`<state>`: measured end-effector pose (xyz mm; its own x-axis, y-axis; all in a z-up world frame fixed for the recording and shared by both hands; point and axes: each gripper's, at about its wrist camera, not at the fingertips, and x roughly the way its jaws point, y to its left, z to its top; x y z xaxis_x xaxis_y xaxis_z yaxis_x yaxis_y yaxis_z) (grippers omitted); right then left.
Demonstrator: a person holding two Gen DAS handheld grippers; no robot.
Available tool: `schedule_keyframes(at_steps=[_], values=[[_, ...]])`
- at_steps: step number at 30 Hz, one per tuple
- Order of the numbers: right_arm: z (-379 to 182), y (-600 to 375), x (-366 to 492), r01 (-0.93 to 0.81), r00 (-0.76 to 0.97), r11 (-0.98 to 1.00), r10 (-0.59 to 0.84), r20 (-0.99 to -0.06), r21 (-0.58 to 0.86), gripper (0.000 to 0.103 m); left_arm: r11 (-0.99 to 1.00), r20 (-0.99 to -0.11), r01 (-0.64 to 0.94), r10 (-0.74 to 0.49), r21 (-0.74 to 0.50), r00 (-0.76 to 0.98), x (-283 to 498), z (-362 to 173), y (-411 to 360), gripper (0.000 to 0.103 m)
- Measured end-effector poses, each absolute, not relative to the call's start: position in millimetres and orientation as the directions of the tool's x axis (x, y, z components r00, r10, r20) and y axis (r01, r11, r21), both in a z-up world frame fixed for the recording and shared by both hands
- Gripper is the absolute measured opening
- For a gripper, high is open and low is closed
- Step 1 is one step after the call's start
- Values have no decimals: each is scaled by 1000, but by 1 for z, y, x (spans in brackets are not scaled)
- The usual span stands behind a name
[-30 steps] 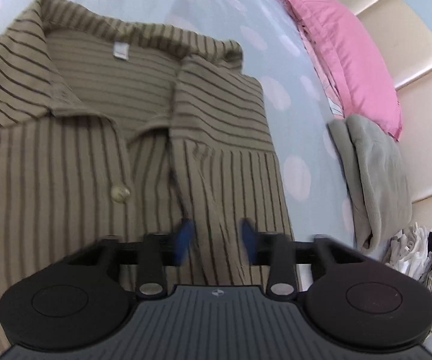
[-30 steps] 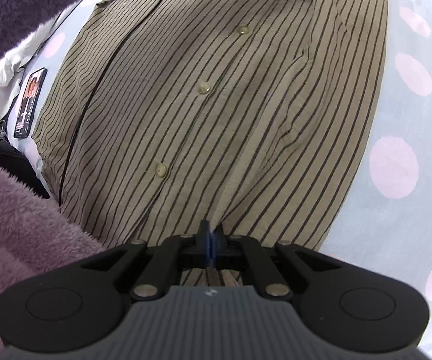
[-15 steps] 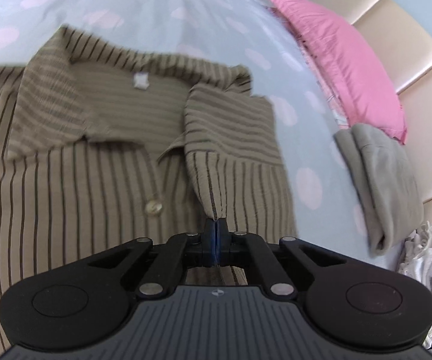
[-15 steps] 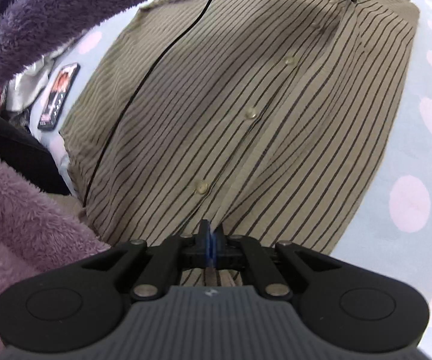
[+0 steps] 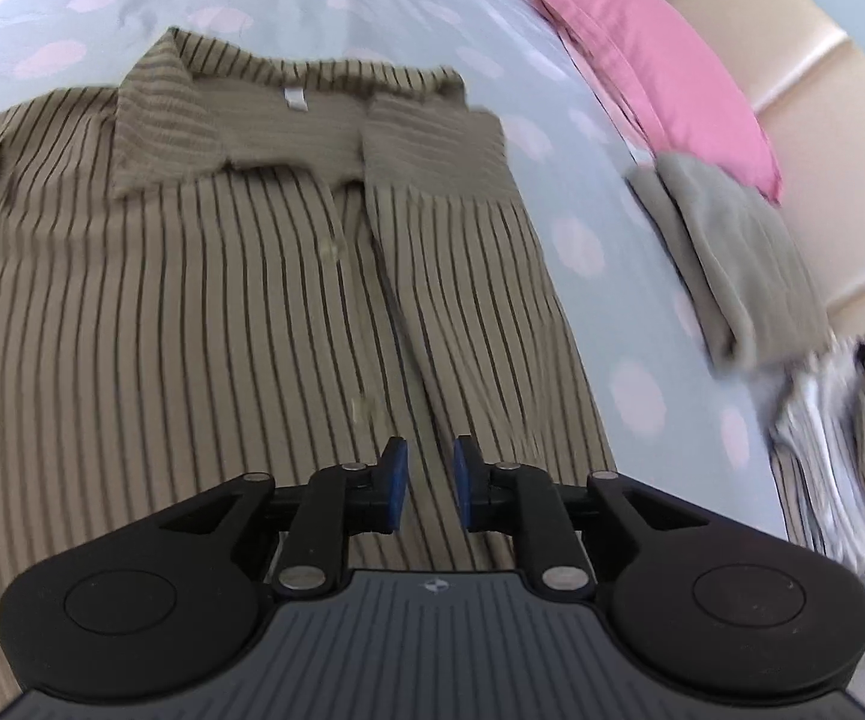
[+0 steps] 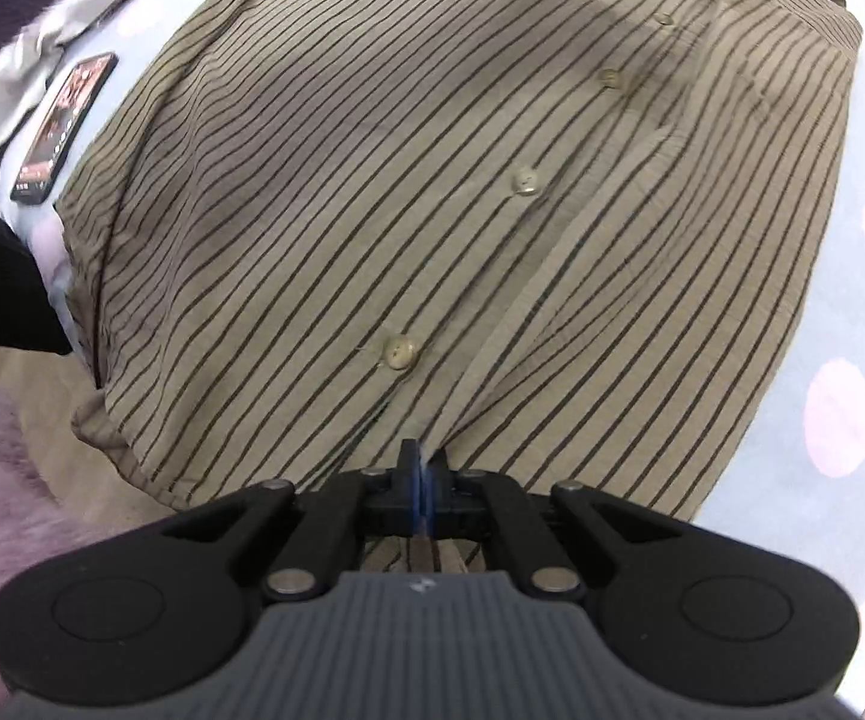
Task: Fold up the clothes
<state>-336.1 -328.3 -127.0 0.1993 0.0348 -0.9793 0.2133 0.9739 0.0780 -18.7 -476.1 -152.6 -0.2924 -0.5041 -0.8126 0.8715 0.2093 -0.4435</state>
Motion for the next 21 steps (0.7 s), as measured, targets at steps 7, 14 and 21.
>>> schedule_keyframes(at_steps=[7, 14, 21], values=[[-132, -309, -351, 191, 220, 978, 45, -974, 89, 15, 187, -807, 862, -486, -471, -336, -59, -145, -397, 23], [-116, -301, -394, 245, 321, 960, 53, -946, 136, 20, 184, -802, 854, -481, -486, -353, -104, -147, -335, 35], [-107, -312, -467, 396, 384, 908, -28, -923, 137, 21, 199, -818, 850, -444, -488, -366, -152, -167, -292, 41]])
